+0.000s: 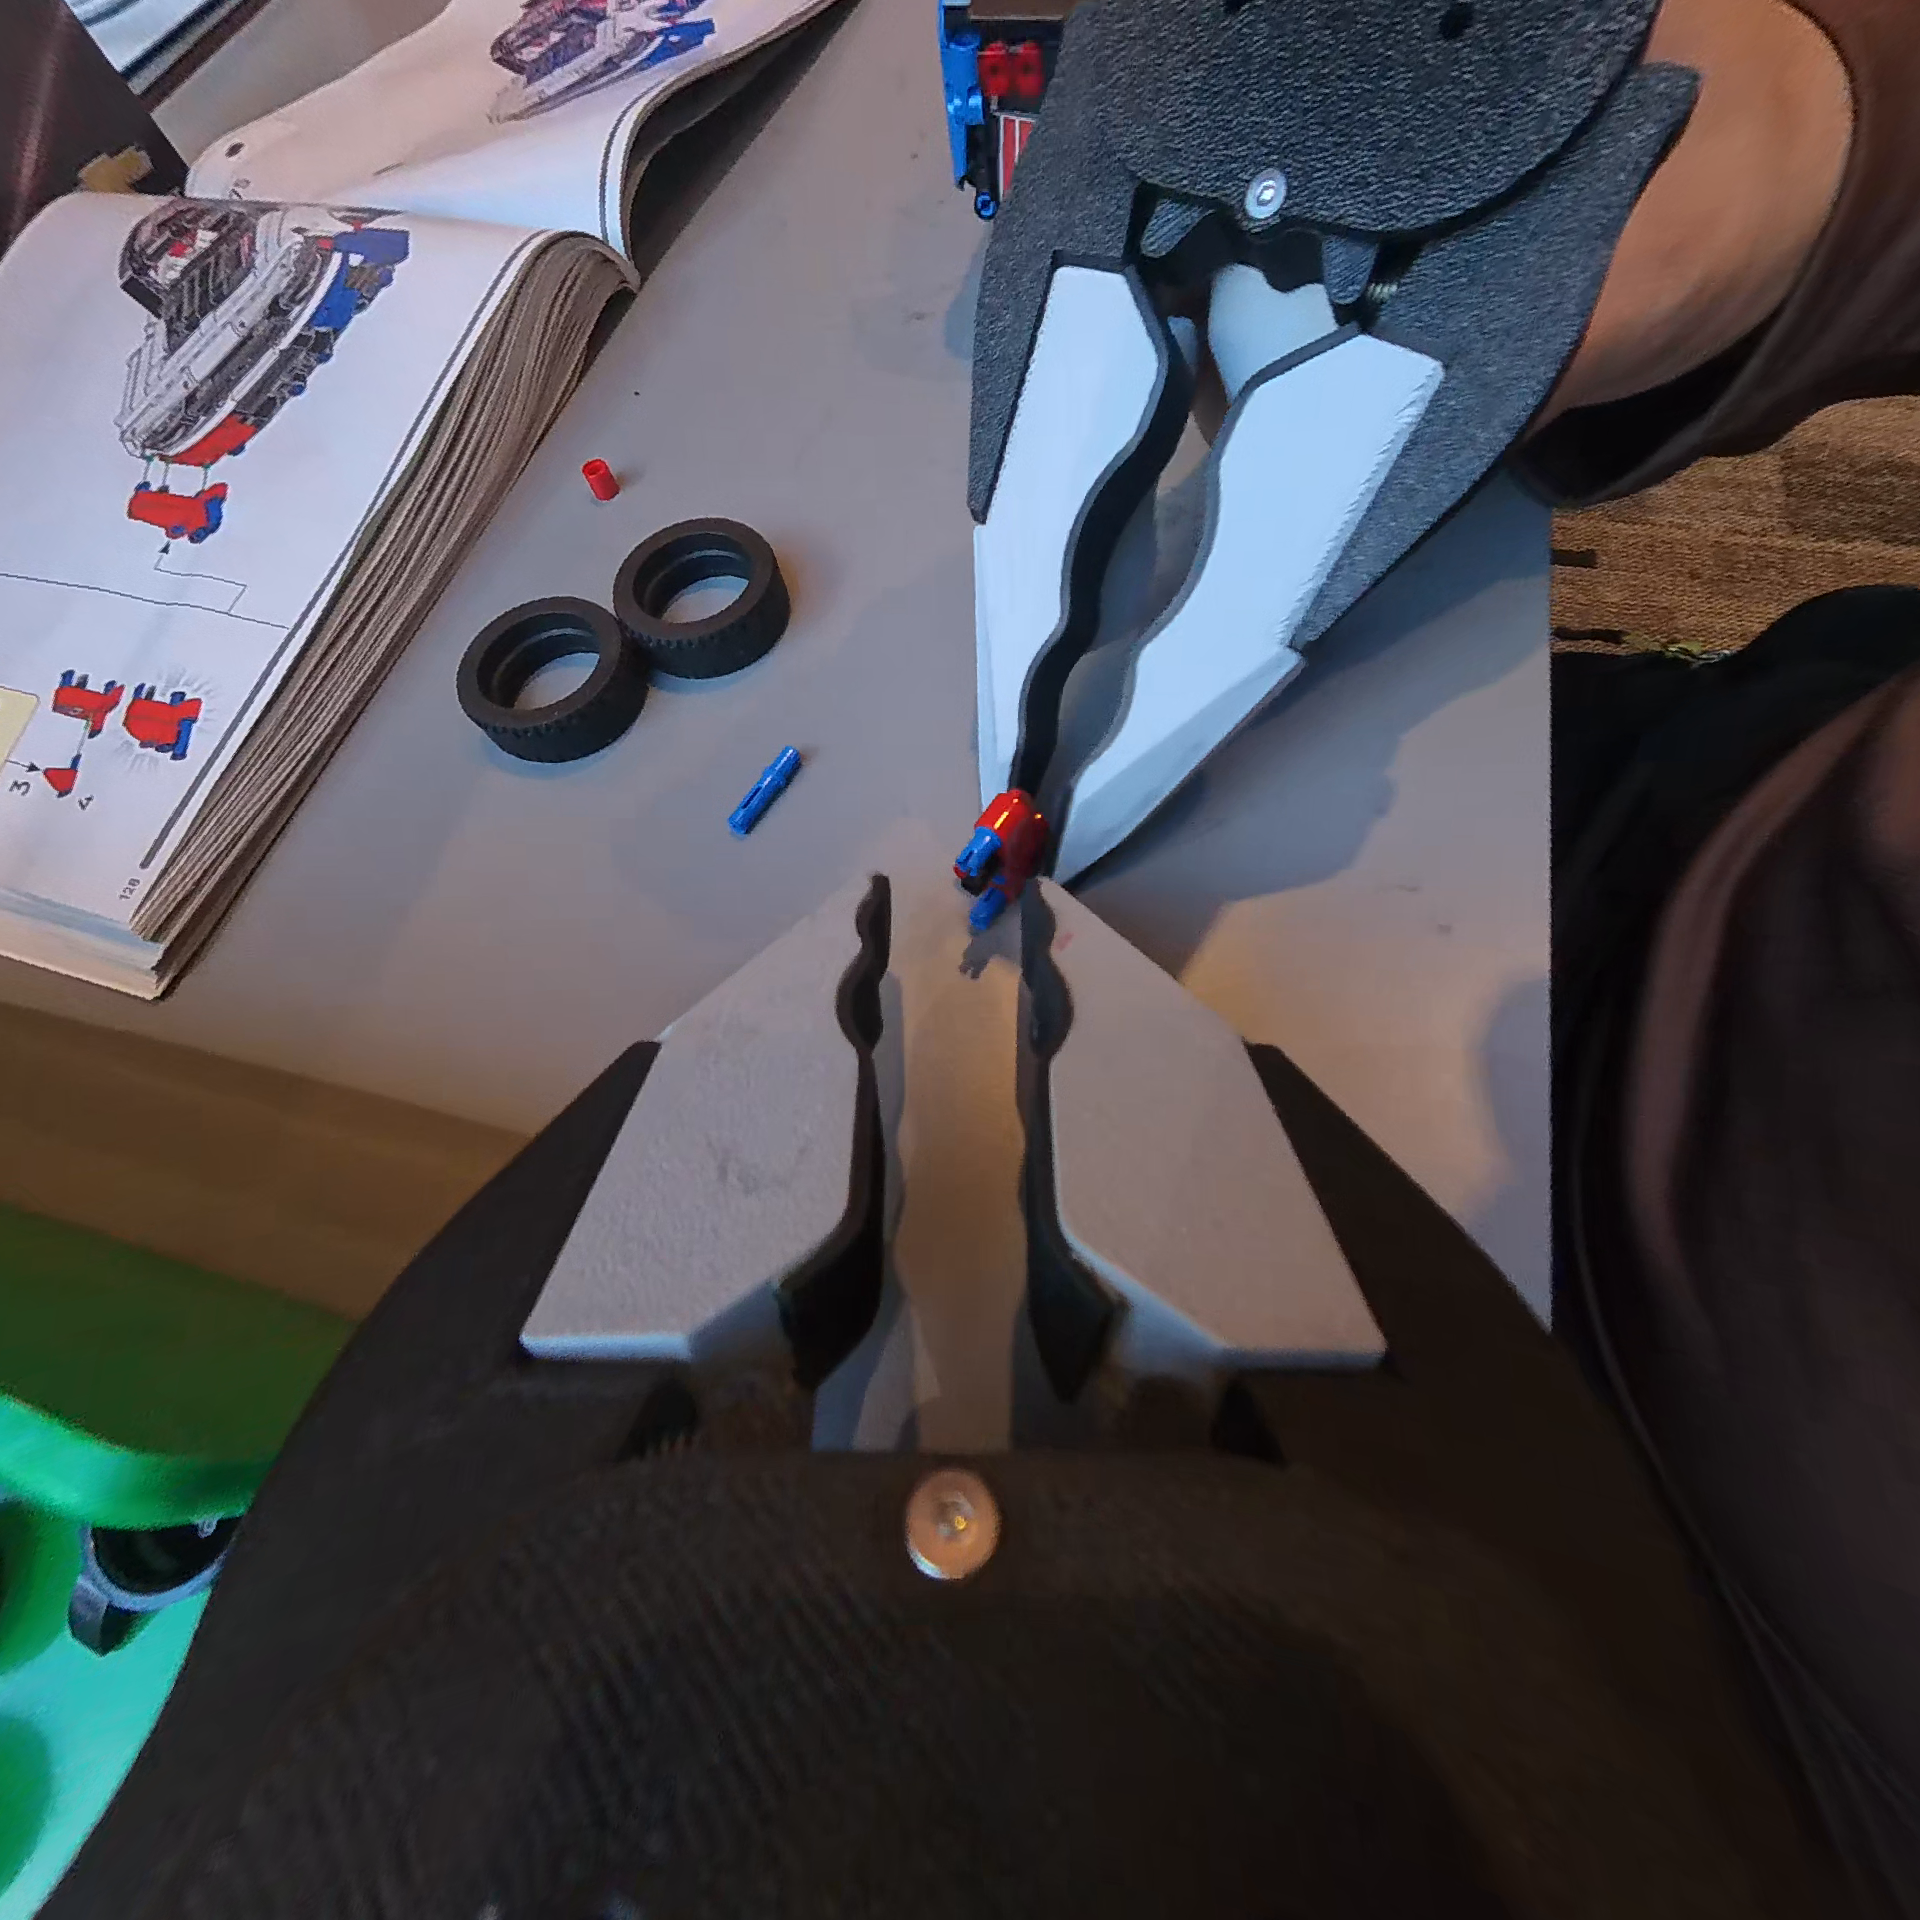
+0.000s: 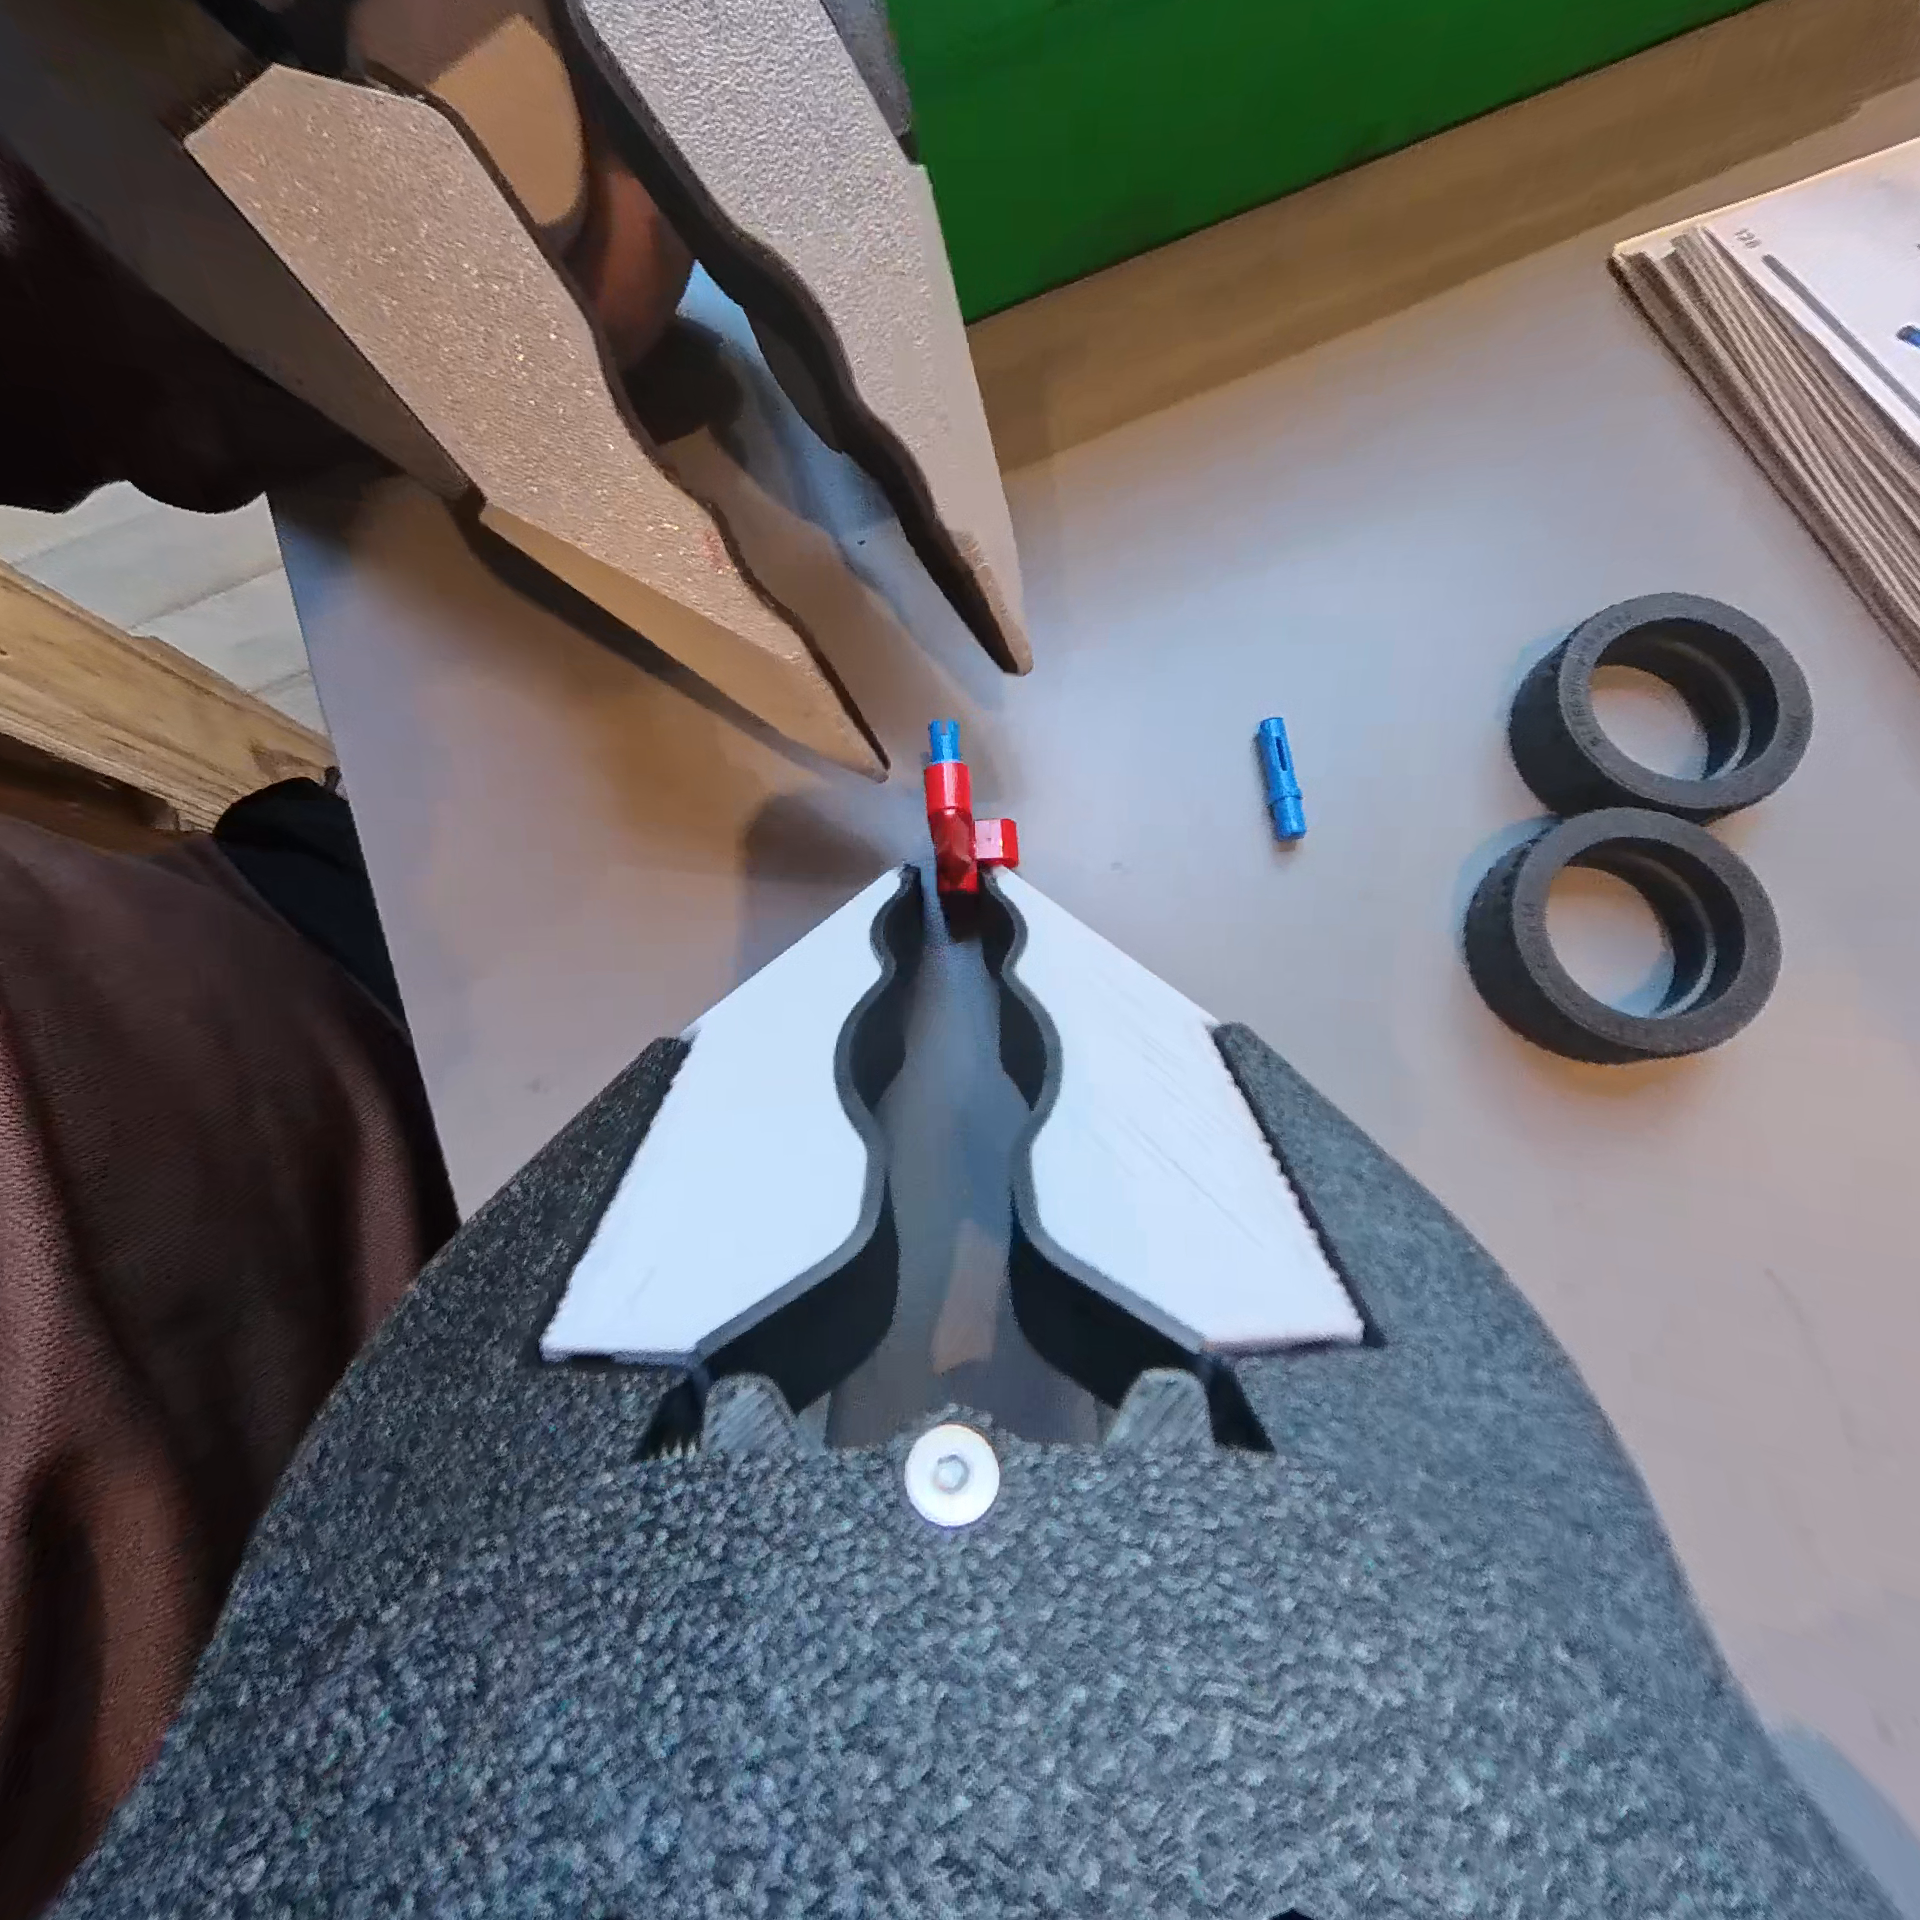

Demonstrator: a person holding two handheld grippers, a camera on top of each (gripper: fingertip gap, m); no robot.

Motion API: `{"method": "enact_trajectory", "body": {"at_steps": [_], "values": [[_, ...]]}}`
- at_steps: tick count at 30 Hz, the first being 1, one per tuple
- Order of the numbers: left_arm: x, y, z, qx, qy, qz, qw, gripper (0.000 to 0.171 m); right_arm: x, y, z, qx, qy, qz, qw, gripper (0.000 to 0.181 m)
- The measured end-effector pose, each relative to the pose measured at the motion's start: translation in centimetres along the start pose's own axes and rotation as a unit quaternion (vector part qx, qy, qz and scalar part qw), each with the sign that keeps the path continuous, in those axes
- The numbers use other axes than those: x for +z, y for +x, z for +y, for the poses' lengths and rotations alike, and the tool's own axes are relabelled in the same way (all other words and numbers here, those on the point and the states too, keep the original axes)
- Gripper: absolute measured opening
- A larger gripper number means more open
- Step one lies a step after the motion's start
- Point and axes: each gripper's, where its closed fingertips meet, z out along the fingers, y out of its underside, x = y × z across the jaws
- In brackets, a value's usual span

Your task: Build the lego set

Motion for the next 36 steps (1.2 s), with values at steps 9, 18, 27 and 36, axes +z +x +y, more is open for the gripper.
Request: {"method": "enact_trajectory", "body": {"at_steps": [9,18,27,36], "values": [[0.1,-0.2,0.1,0.002,-0.003,-0.010,1.000,0.022,-0.2,-0.2,0.1,0.000,0.001,0.002,1.000,0.015],[0.5,-1.2,0.7,0.012,-0.030,-0.050,0.998,0.013,-0.2,-1.1,0.2,-0.039,0.000,-0.003,0.999,0.012],[-0.2,-2.3,0.3,0.018,-0.009,-0.101,0.995,0.019,-0.5,-1.6,0.1,-0.042,0.009,-0.009,0.999,0.014],[-2.0,-2.8,0.3,0.000,0.014,-0.148,0.989,0.020,-0.9,-1.5,0.5,-0.039,0.011,-0.012,0.999,0.015]]}}
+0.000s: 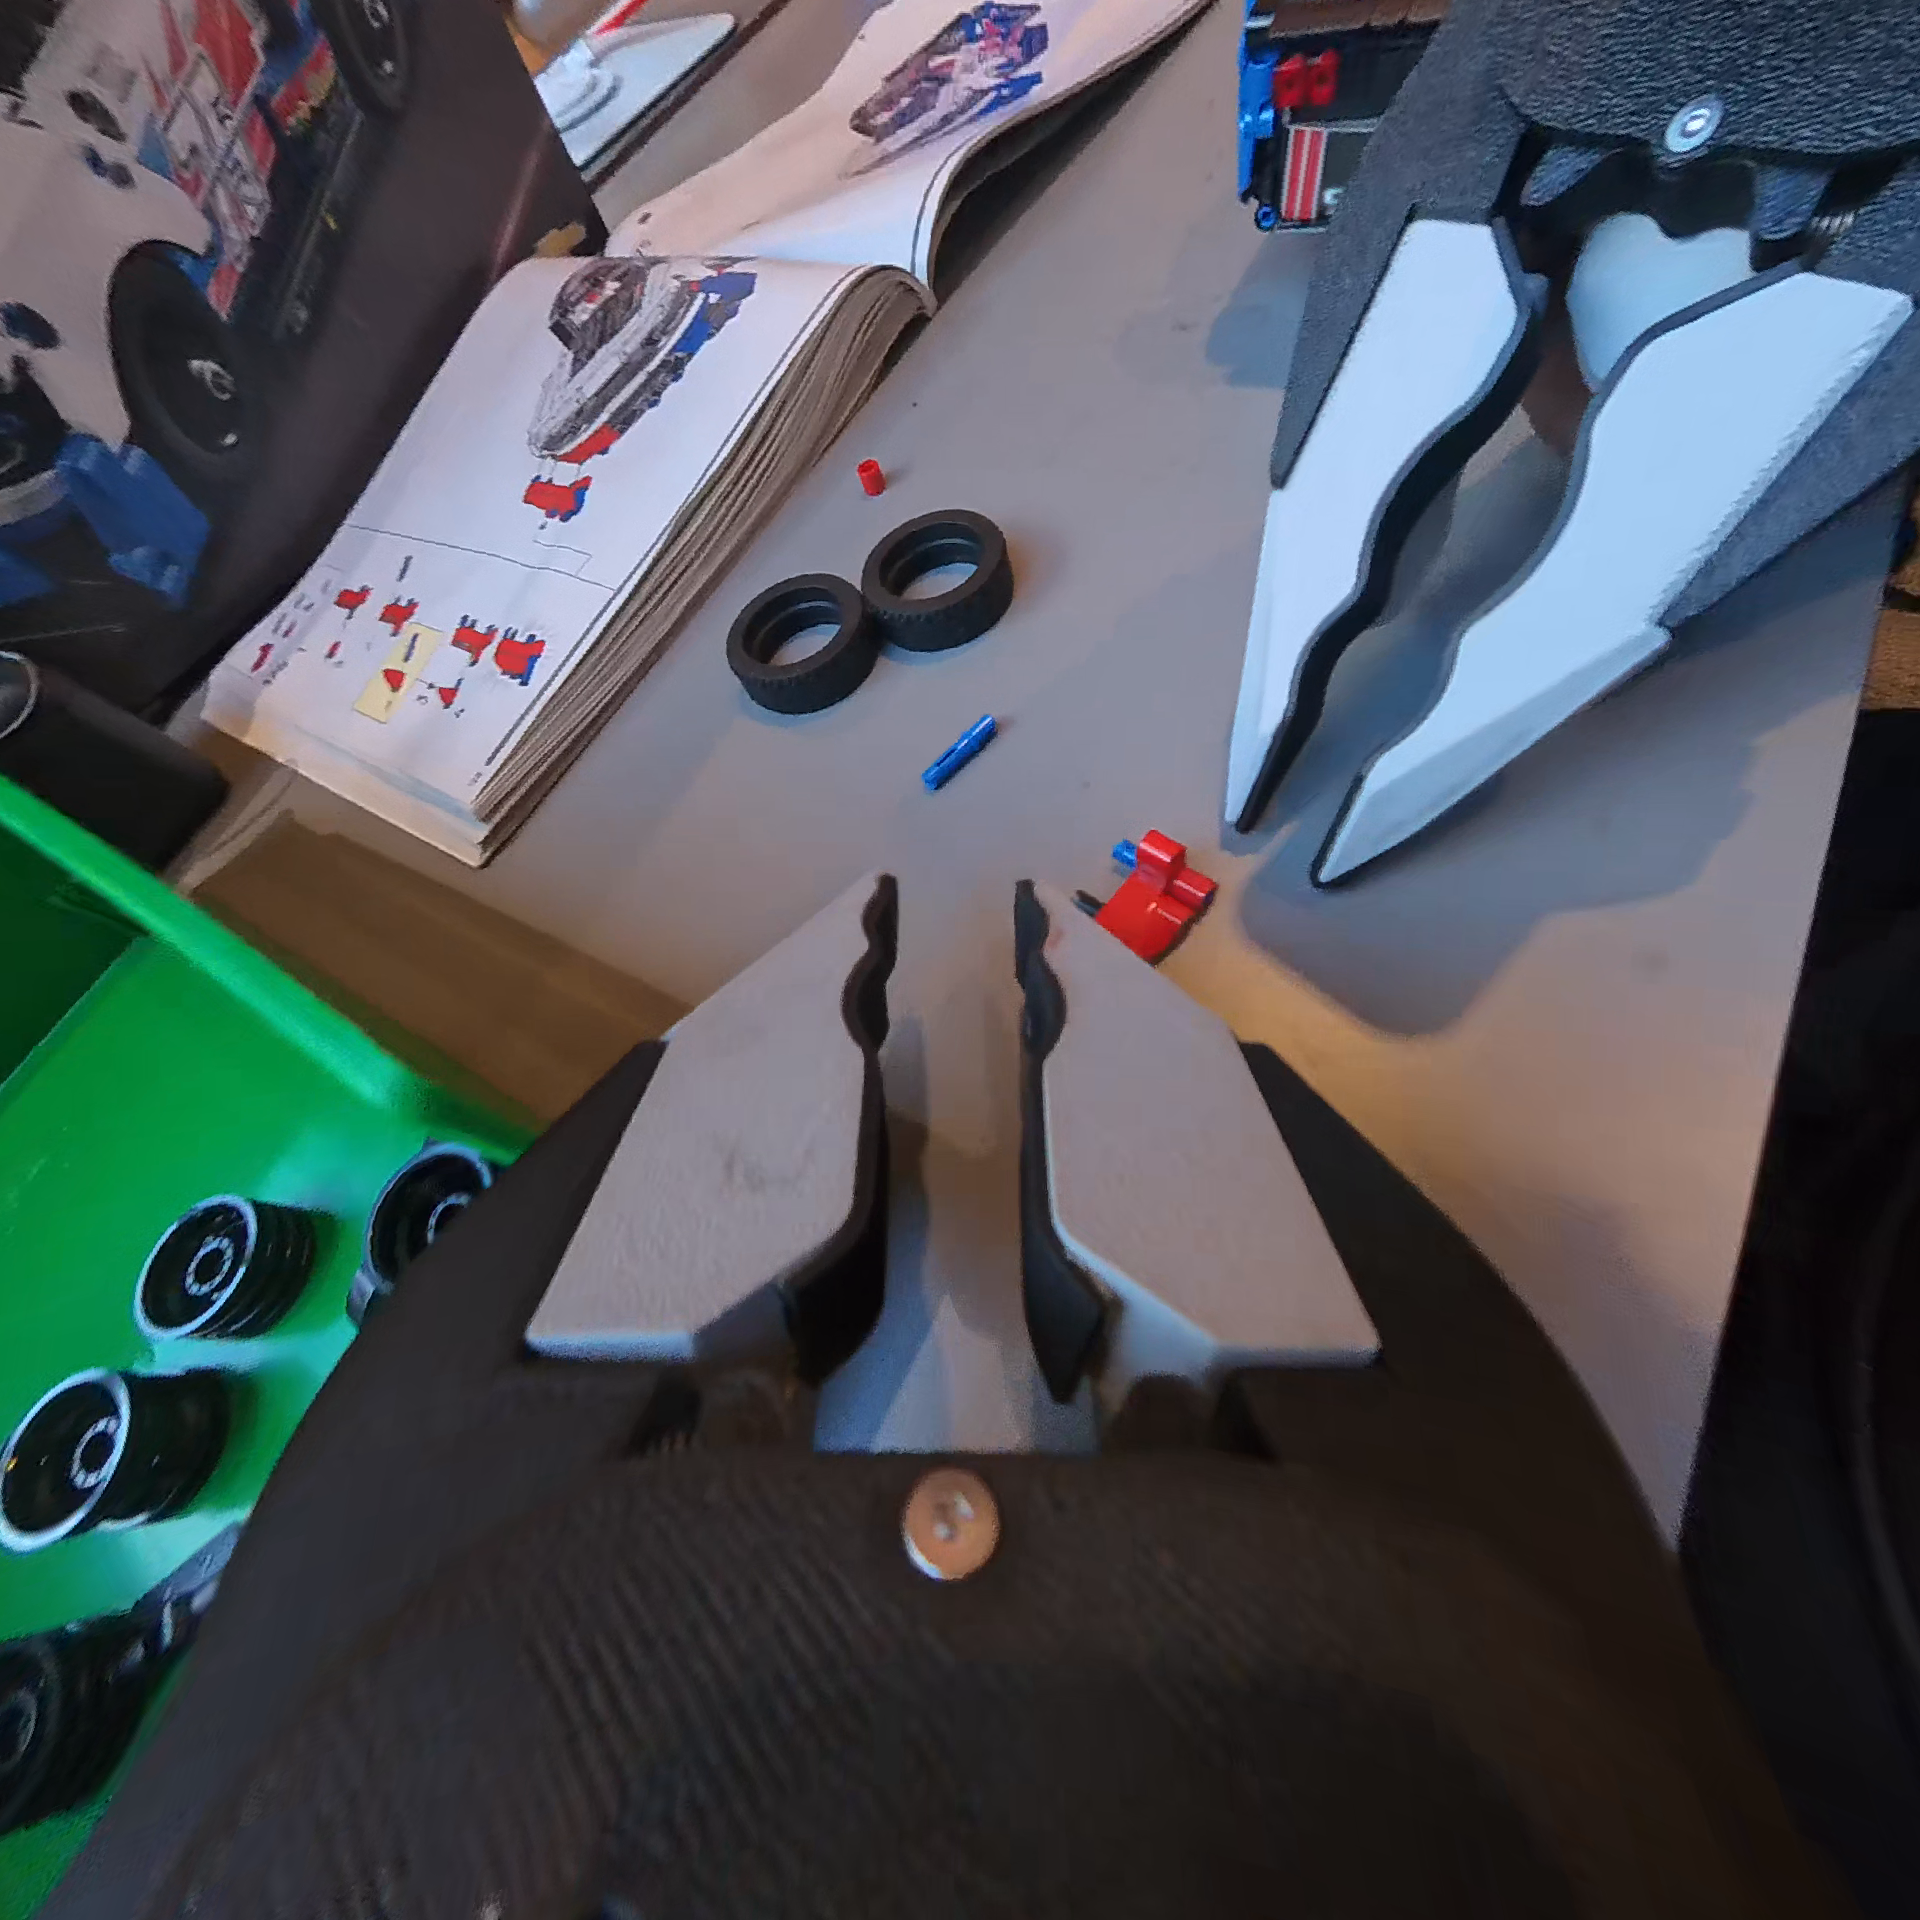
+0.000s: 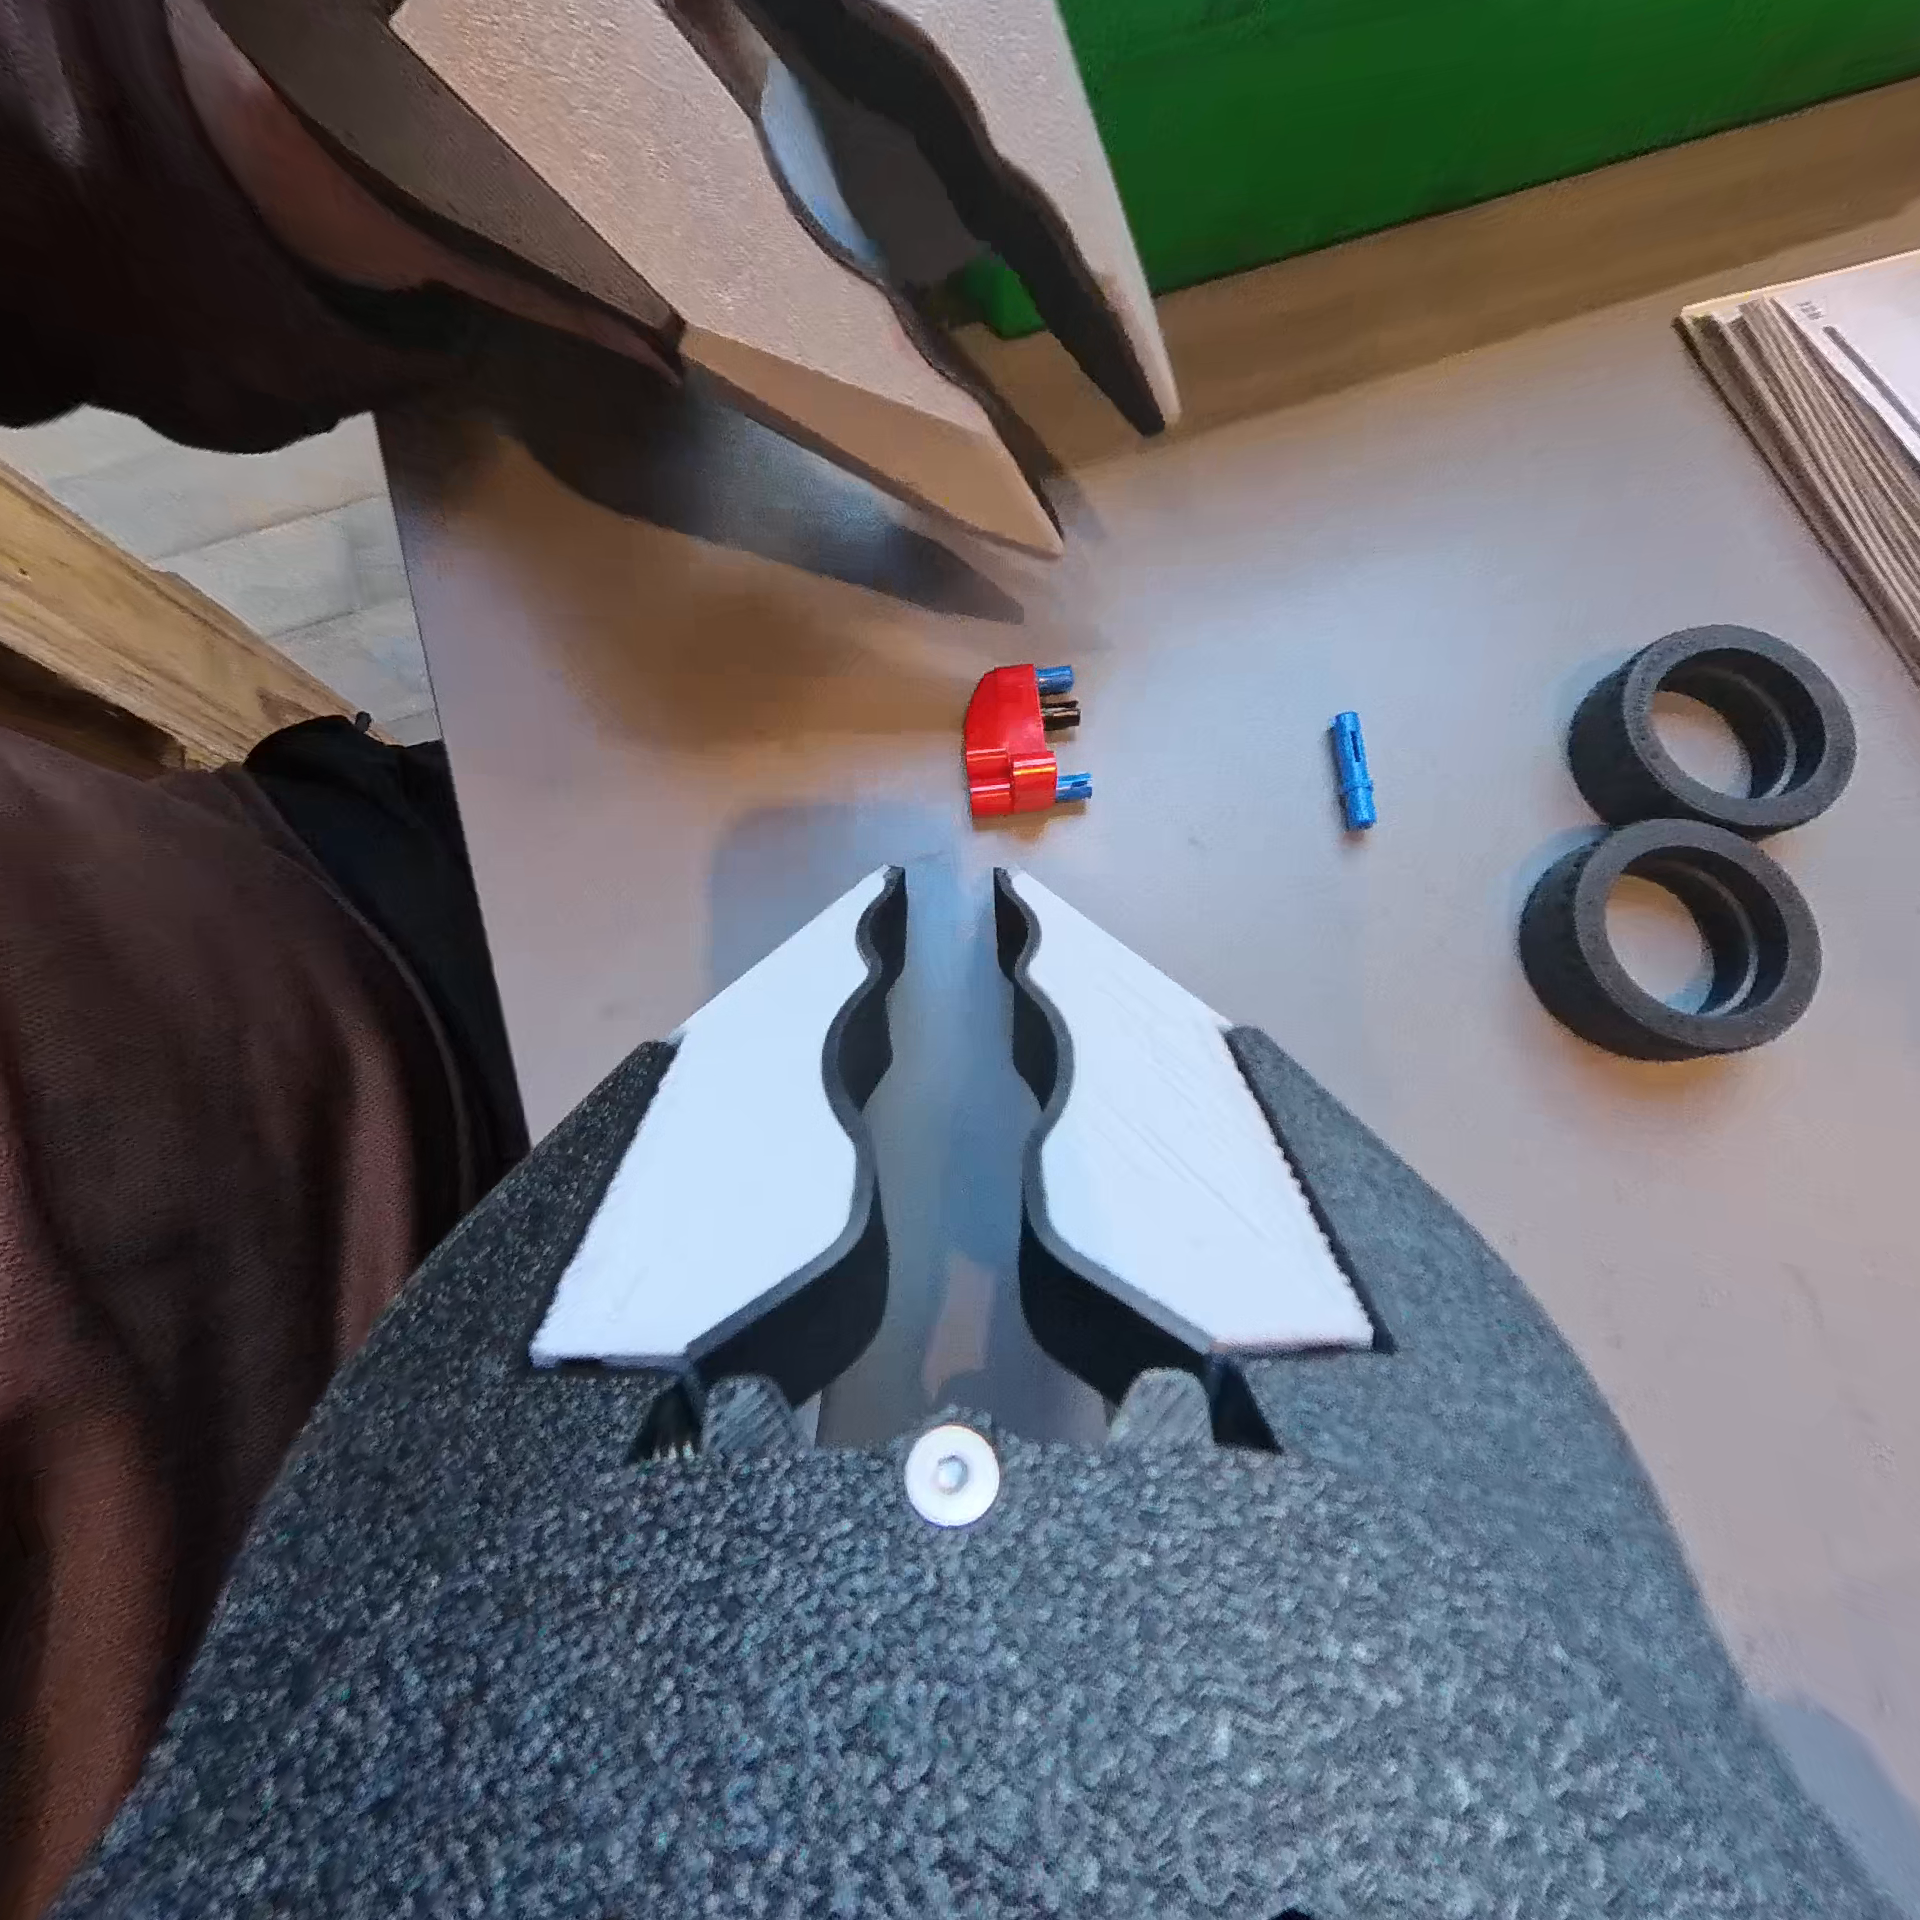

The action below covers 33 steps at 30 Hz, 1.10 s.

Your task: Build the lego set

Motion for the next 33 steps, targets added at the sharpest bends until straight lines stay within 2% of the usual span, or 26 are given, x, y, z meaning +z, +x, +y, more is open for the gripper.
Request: {"method": "enact_trajectory", "body": {"at_steps": [5,14,19,24,33], "values": [[-1.1,1.0,0.6,0.002,-0.005,0.009,1.000,0.020,-0.4,0.4,-0.2,0.012,0.013,0.003,1.000,0.017],[-0.5,2.2,1.4,0.023,-0.036,0.046,0.998,0.019,-0.1,1.4,-0.5,0.017,0.014,0.017,1.000,0.019],[-0.6,2.2,1.2,0.025,-0.030,0.045,0.998,0.018,-0.8,1.0,-2.6,-0.029,0.079,0.027,0.996,0.019],[-0.5,2.3,1.4,0.021,-0.035,0.050,0.998,0.016,0.5,1.4,-1.7,-0.018,0.031,0.022,0.999,0.026],[-0.6,2.2,1.2,0.010,-0.029,0.059,0.998,0.015,0.3,1.8,-2.1,-0.014,0.043,0.025,0.999,0.025]]}}
